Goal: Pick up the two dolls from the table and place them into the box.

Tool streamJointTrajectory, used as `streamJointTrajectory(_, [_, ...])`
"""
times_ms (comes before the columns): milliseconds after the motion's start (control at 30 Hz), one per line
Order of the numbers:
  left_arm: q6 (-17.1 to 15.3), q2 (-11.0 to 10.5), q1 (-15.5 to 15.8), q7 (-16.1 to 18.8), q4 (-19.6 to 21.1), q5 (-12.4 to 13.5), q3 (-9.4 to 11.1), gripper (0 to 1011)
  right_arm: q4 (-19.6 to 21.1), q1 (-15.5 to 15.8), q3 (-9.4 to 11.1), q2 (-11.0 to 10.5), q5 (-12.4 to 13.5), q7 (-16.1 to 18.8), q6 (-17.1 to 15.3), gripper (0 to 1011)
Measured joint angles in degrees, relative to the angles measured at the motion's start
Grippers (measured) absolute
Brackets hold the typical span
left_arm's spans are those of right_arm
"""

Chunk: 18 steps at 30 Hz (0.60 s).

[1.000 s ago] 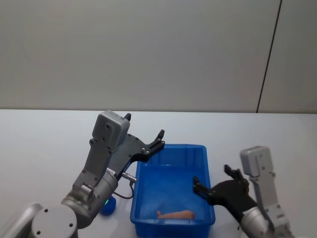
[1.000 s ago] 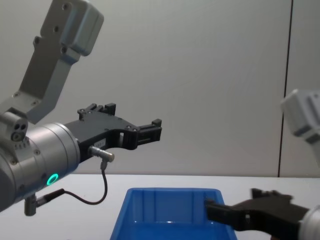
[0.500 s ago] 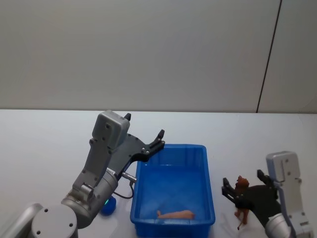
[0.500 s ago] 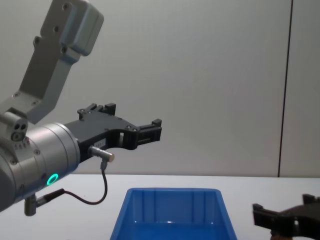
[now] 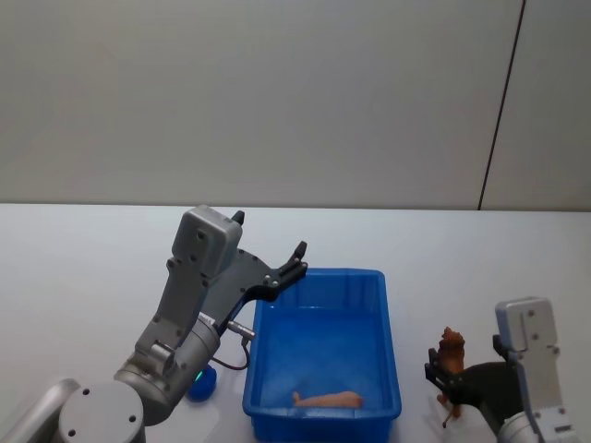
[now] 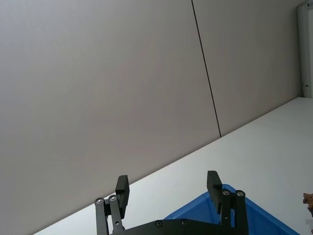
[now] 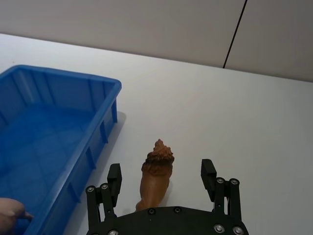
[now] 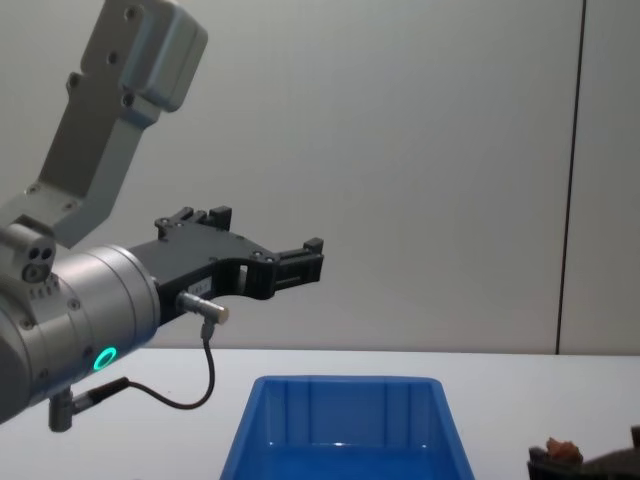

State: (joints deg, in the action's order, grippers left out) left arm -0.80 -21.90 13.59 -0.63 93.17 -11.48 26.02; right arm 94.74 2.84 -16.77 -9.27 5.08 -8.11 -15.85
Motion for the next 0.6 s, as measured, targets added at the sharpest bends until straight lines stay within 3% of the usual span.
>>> streamJointTrajectory(467, [0.0,0.0,0.0,0.0,0.0,0.0,0.0,1000,-5.4,-1.6,-0.7,2.6,-0.5,-1.3,-1.3,1001])
streamJointTrajectory(600, [0.0,0.0,0.0,0.0,0.0,0.0,0.0,1000,-6.5,-2.1,-0.8,3.1,-0.6,-1.3,-1.4,947])
